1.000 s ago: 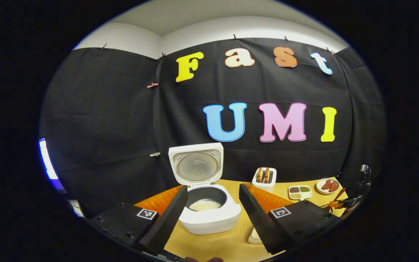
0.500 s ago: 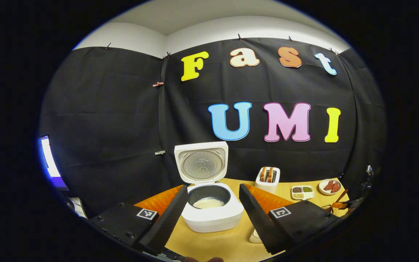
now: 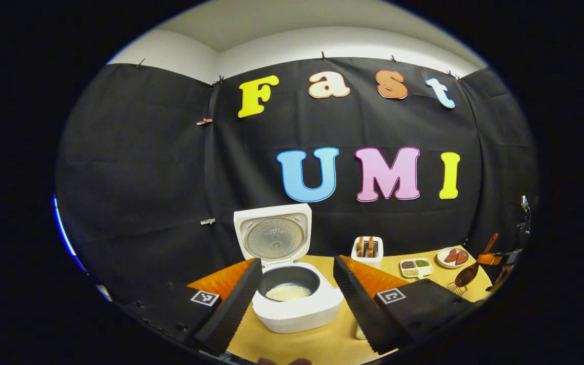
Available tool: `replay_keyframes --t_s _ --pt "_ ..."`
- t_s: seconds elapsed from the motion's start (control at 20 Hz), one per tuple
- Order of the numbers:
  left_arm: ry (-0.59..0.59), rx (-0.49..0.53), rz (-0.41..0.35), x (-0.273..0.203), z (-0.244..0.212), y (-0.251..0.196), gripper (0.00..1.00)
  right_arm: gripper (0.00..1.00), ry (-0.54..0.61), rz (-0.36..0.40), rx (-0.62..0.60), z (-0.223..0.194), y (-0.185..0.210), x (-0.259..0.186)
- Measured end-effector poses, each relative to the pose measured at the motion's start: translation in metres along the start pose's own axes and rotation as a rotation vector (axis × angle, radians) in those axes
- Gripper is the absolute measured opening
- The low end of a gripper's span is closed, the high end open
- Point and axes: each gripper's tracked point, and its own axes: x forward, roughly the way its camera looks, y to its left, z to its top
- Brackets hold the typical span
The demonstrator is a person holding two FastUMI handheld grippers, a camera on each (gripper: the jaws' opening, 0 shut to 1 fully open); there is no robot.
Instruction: Close the left gripper, press the button to open the rice cooker; take a wooden spoon from the chopstick holder with the right hand, scoop a spoonful of rice and pour it into the rice cooker, then put the wooden spoon back into the chopstick holder.
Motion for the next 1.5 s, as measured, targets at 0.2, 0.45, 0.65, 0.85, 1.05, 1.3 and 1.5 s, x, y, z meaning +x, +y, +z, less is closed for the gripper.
replay_keyframes --t_s 0.2,0.45,0.65,0.85,1.05,1.3,1.5 --pt "-0.010 -0.005 -0.084 0.014 -0.003 0.020 0.97 0.11 0.001 0.009 -0.047 -0.007 0.063 -0.013" --pt "0.000 -0.053 -0.152 0.031 -0.015 0.047 0.97 0.11 0.080 0.031 -0.153 -0.062 0.136 -0.002" --pt "-0.007 -0.045 -0.182 0.042 -0.018 0.071 0.98 0.10 0.157 0.021 -0.299 -0.106 0.166 0.023" --pt "-0.018 -0.044 -0.192 0.047 -0.019 0.088 0.98 0.11 0.229 -0.046 -0.508 -0.146 0.176 0.039" --pt "-0.020 -0.035 -0.210 0.050 -0.020 0.099 0.97 0.11 0.329 -0.096 -0.655 -0.190 0.178 0.046" --pt "-0.020 -0.040 -0.223 0.053 -0.023 0.106 0.98 0.11 0.393 -0.194 -0.579 -0.213 0.175 0.040" --pt "-0.020 -0.044 -0.235 0.055 -0.026 0.109 0.98 0.11 0.405 -0.234 -0.407 -0.219 0.185 0.041"
